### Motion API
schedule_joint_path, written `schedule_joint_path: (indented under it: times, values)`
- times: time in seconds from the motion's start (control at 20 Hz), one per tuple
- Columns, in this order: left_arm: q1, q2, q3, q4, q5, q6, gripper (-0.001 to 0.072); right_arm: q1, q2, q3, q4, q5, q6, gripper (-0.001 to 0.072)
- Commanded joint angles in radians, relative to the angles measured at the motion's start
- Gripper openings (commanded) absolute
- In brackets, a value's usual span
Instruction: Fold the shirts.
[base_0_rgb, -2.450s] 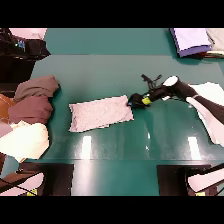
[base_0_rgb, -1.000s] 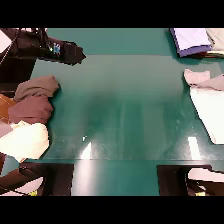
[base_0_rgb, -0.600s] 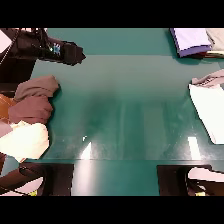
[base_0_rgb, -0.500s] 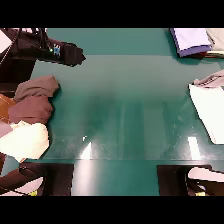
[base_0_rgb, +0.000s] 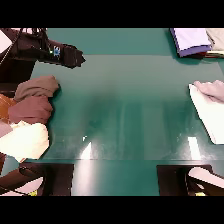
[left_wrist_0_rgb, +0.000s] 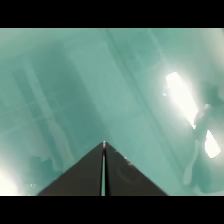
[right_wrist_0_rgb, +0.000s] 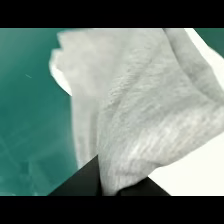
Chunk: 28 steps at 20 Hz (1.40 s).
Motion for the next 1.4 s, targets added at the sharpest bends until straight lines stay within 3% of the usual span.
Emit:
schedule_joint_path:
  times: [0.0,0.05,0.25,0.4,0.6,0.65,0.75,0.85,0.9,1.35]
  values:
    - [0.001,0.0,0.0,0.001,-0.001,0.01,0.0022,-0.073,0.083,-0.198,-0.147,0.0,0.0,0.0495]
    - [0.001,0.0,0.0,0.001,-0.001,0.01,0.0022,-0.096,0.094,-0.229,-0.146,-0.001,0.0,0.0656]
    - [0.001,0.0,0.0,-0.001,-0.001,0.01,0.0022,-0.084,0.156,-0.243,-0.022,-0.027,-0.001,0.0662]
    - [0.001,0.0,0.0,-0.002,0.0,0.01,0.0022,0.079,0.231,-0.243,0.095,-0.071,0.0,0.0663]
    - [0.001,0.0,0.0,0.002,-0.031,0.01,0.0022,0.383,0.293,-0.243,0.121,-0.139,0.0,0.0648]
    - [0.001,0.0,0.0,0.0,-0.021,0.01,0.0022,0.454,0.301,-0.243,0.119,-0.161,0.0,0.0608]
    - [0.001,0.0,0.0,0.0,-0.002,0.01,0.0022,0.587,0.309,-0.243,0.117,-0.205,0.0,0.0456]
    - [0.001,0.0,0.0,0.0,0.005,0.01,0.0022,0.695,0.309,-0.243,0.114,-0.227,-0.001,0.0208]
    - [0.001,0.0,0.0,0.0,0.005,0.01,0.0022,0.739,0.309,-0.243,0.114,-0.233,0.0,0.0013]
    - [0.001,0.0,0.0,0.0,0.005,0.01,0.0022,0.823,0.309,-0.243,0.116,-0.23,0.0,0.0014]
